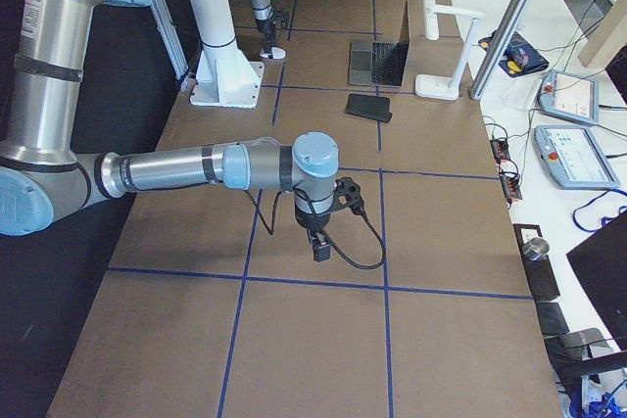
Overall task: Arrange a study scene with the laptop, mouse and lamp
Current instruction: 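Reach the left gripper to the white mouse and grasp it, then carry the white mouse with the left gripper onto the mouse pad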
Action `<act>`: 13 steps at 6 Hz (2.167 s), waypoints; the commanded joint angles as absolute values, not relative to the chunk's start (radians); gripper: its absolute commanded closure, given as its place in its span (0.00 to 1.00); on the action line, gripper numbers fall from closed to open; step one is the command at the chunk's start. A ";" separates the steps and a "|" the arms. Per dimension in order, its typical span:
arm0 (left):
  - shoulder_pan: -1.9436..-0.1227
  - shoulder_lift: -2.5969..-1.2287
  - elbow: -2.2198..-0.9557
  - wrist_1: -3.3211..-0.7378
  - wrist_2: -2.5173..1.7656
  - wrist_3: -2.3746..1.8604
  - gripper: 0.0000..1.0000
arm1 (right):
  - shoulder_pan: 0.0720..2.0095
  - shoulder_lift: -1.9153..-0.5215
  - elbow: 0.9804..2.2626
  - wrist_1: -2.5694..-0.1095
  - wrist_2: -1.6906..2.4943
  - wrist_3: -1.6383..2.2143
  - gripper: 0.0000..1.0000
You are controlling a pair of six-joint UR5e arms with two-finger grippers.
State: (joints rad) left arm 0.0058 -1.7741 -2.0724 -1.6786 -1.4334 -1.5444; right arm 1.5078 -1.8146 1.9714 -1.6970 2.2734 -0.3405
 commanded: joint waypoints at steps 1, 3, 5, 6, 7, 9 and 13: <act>0.006 -1.766 -2.072 -1.678 -1.434 -1.545 0.42 | 1.508 -1.815 1.971 -1.698 2.273 -0.339 0.00; 0.005 -1.766 -2.085 -1.678 -1.434 -1.545 0.74 | 1.508 -1.819 1.973 -1.697 2.273 -0.336 0.00; -0.012 -1.778 -2.112 -1.677 -1.434 -1.542 0.84 | 1.508 -1.819 1.973 -1.697 2.273 -0.334 0.00; -0.049 -1.801 -2.111 -1.675 -1.436 -1.539 0.84 | 1.508 -1.821 1.971 -1.698 2.273 -0.334 0.00; -0.113 -1.886 -2.102 -1.633 -1.497 -1.472 0.84 | 1.508 -1.821 1.967 -1.698 2.273 -0.334 0.00; -0.225 -2.107 -1.986 -1.543 -1.534 -1.454 0.84 | 1.508 -1.828 1.956 -1.701 2.278 -0.324 0.00; -0.423 -2.594 -1.337 -1.677 -1.618 -1.414 0.84 | 1.508 -1.829 1.942 -1.701 2.278 -0.322 0.00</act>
State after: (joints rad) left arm -0.3829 -2.4795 -1.5332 -1.5950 -1.6011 -1.4233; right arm 1.5079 -1.8290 1.9450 -1.7012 2.2779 -0.3232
